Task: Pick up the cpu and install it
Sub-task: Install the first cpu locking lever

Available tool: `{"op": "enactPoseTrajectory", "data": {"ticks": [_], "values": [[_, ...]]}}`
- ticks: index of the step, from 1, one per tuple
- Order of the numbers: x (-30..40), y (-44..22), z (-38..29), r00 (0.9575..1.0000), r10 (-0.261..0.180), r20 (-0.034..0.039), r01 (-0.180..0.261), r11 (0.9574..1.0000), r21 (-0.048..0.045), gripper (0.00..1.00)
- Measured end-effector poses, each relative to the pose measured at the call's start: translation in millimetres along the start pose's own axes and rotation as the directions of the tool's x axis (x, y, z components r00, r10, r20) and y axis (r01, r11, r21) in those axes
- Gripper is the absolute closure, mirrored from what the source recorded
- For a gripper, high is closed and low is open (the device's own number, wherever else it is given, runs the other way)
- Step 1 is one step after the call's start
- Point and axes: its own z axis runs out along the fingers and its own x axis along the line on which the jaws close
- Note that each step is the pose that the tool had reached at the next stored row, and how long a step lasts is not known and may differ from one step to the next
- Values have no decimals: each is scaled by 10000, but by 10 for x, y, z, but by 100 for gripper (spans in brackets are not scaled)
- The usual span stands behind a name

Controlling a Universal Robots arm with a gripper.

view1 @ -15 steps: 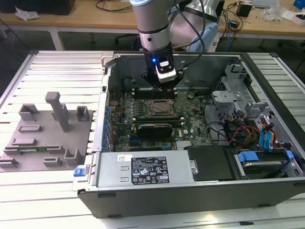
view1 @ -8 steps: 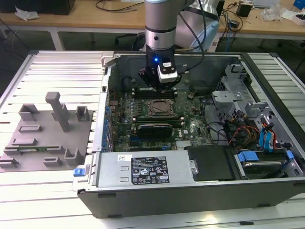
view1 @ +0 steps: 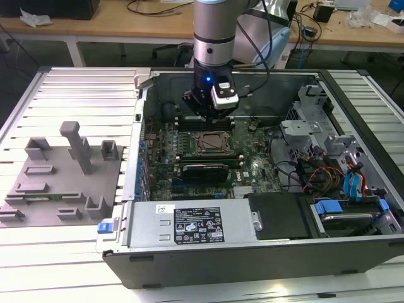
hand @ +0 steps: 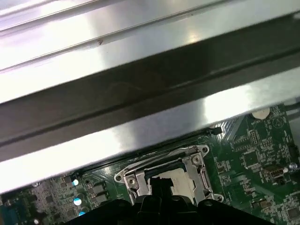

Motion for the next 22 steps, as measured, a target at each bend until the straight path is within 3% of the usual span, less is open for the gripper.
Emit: {"op": "enactPoseTrajectory", "data": {"ticks": [4,7,12,22], "values": [[0,0,2,9964,-843,34,843,9964,-37,89],[-6,2,6,9861,-1658,70,1658,9861,-69,89],[-54,-22,11,9835,-1806,72,1807,9835,-74,89],[-139,-308,31,9835,-1807,72,1807,9835,-75,89]]}}
